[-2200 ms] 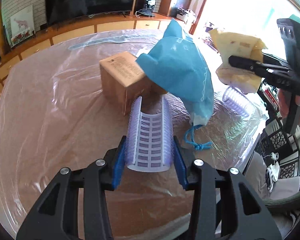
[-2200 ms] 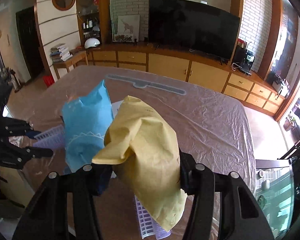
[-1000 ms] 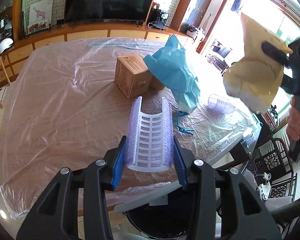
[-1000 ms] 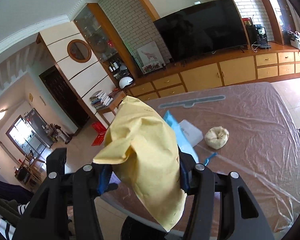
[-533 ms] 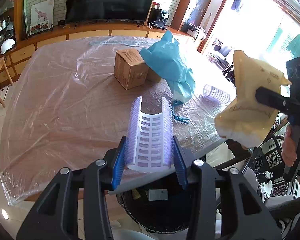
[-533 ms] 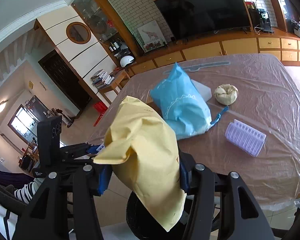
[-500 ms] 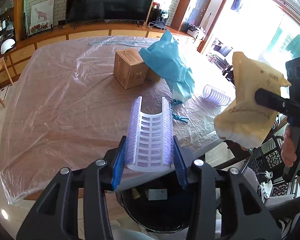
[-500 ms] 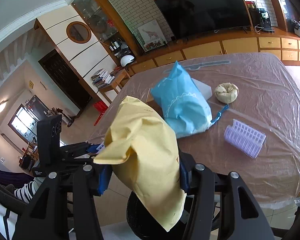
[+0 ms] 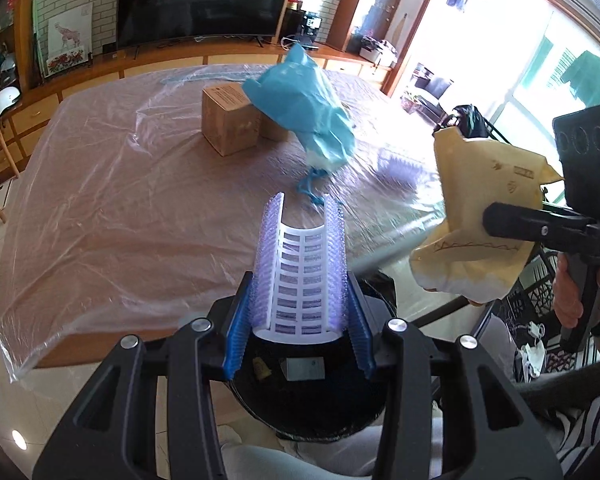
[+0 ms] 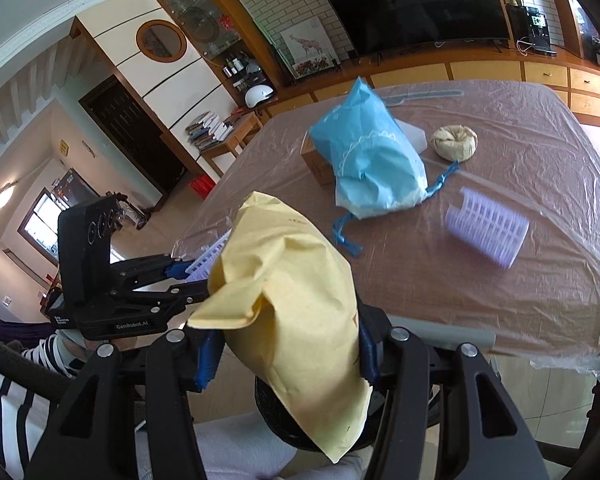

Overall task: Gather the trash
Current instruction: 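Carry the hair roller and yellow paper bag with both tools over the trash bin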

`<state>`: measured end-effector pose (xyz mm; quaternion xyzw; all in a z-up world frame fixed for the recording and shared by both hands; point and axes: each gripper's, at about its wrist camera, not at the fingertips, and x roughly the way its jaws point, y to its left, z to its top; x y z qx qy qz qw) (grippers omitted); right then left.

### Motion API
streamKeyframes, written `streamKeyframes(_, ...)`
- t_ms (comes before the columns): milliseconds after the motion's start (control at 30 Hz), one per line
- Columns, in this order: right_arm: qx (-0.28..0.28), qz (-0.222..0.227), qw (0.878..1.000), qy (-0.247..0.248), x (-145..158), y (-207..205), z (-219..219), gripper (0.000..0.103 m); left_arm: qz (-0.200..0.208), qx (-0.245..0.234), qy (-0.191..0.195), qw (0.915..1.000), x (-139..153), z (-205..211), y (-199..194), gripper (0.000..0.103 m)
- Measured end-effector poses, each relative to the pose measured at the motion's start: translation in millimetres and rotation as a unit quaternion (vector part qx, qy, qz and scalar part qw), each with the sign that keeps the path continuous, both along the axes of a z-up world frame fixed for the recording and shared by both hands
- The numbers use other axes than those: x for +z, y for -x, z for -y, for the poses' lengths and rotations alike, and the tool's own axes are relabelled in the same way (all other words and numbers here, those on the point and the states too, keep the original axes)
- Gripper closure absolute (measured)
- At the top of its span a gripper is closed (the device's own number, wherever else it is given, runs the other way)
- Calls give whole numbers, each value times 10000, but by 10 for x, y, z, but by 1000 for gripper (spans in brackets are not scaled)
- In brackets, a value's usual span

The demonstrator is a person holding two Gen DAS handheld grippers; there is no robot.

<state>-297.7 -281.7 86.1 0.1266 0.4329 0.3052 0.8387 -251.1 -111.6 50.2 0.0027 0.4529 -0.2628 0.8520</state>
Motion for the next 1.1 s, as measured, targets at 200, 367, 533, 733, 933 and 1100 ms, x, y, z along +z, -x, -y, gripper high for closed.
streamKeyframes(200, 147, -203, 9996, 115, -105, 129, -10, 51, -80, -197, -28, 9998, -8, 54, 194, 59)
streamKeyframes(367, 321, -388, 9985, 228, -230, 208, -52, 51, -180, -350, -112, 9992, -68, 105, 342, 59)
streamKeyframes(533, 517, -546, 9965, 355, -348, 294, -133, 51, -281, -390, -149, 9987, -135, 127, 408, 59)
streamKeyframes(733, 615, -697, 9945, 476, -489, 337, -204, 51, -352, -409, -274, 9982, -241, 156, 438, 59)
streamKeyframes(933, 597, -743, 9932, 666, -562, 342, -270, 51, -447, -397, -406, 9974, -396, 185, 412, 59)
streamKeyframes(1100, 597, -799, 9913, 861, -654, 322, -315, 51, -527, -363, -492, 9967, -525, 192, 397, 59)
